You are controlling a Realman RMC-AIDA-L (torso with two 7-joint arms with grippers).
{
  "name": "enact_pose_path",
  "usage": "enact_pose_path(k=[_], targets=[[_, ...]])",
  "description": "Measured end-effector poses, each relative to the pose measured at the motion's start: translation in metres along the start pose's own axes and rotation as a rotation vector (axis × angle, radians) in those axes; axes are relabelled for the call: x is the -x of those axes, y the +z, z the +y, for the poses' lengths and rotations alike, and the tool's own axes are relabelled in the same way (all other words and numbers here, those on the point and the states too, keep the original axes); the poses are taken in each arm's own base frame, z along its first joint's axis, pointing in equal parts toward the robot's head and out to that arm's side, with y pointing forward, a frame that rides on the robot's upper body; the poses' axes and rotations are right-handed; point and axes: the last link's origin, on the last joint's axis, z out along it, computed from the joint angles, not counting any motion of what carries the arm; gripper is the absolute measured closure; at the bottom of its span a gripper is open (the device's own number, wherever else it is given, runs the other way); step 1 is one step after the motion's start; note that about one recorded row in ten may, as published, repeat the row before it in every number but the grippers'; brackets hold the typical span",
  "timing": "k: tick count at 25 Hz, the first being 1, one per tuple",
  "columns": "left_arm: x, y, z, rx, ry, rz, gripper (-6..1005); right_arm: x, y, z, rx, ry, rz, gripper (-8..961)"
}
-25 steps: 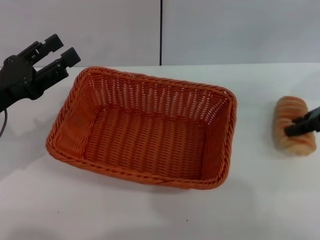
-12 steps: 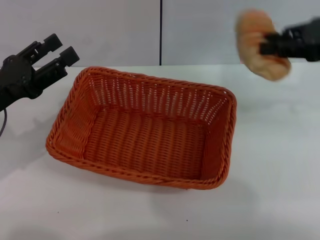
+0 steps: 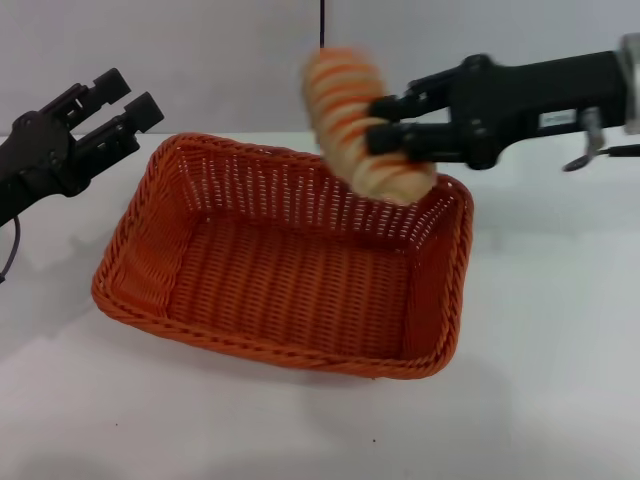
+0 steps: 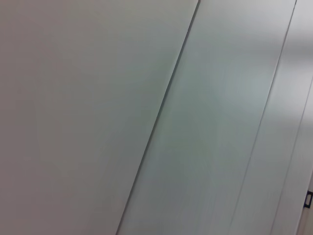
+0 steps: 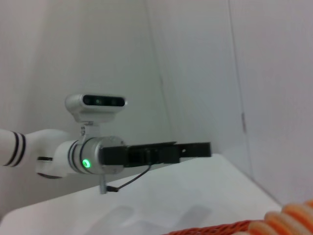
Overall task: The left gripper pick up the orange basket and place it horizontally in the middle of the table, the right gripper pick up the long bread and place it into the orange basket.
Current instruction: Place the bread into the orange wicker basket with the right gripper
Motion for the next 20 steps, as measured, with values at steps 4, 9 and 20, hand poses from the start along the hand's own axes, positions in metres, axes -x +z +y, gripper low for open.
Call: enact_pose_path(k=[4, 9, 20], targets=[[0.000, 0.000, -0.001, -0.003, 0.001, -0.005, 258, -0.003, 0.009, -0.002, 0.028, 0.028, 0.009, 655], [0.001, 0.001, -0.001, -0.004, 0.000, -0.006, 258, -0.006, 0.007, 0.000, 0.033, 0.035, 0.010, 605], [0.003, -0.001, -0.003, -0.034, -0.013, 0.025, 258, -0.025, -0.036, 0.015, -0.079, -0.037, -0.212, 260]])
